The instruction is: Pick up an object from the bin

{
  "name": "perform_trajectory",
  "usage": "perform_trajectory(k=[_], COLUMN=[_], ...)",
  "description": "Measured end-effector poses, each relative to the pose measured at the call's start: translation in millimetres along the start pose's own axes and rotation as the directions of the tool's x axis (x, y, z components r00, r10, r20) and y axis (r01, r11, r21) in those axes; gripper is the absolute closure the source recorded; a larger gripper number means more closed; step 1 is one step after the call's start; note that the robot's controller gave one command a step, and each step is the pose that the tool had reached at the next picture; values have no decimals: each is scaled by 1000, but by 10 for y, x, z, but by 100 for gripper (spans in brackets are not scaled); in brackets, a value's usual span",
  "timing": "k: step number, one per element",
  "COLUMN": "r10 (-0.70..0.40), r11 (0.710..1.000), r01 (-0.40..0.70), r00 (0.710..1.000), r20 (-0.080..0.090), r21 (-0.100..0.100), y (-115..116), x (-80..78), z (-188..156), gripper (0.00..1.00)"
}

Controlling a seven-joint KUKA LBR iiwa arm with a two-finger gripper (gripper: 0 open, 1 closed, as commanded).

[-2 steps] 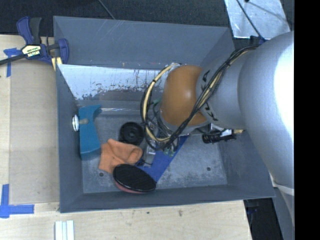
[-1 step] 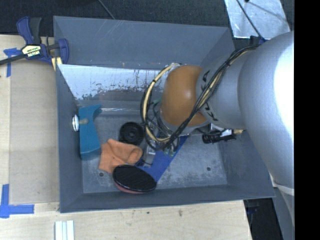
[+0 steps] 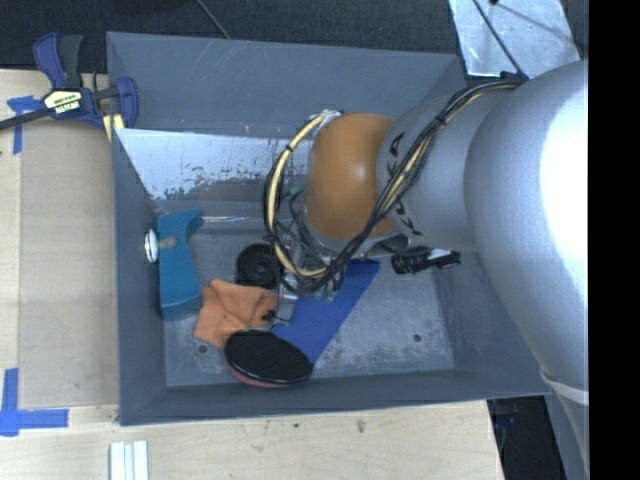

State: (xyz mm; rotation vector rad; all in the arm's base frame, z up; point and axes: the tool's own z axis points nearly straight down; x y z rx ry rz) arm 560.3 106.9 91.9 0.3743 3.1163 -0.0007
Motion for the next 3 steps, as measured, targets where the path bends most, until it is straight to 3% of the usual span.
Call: perform_trajectory(k=[1,2,3], r10=[-47,-47,-50], r11=[999,999,999], r01=[47,47,50], r00=[999,999,999], r20=[3,3,7], r21=[-3,-2,-4], y=[472,472,363], x=[-81,-81,-24], z=[128,128,-1653], gripper=[100,100,100])
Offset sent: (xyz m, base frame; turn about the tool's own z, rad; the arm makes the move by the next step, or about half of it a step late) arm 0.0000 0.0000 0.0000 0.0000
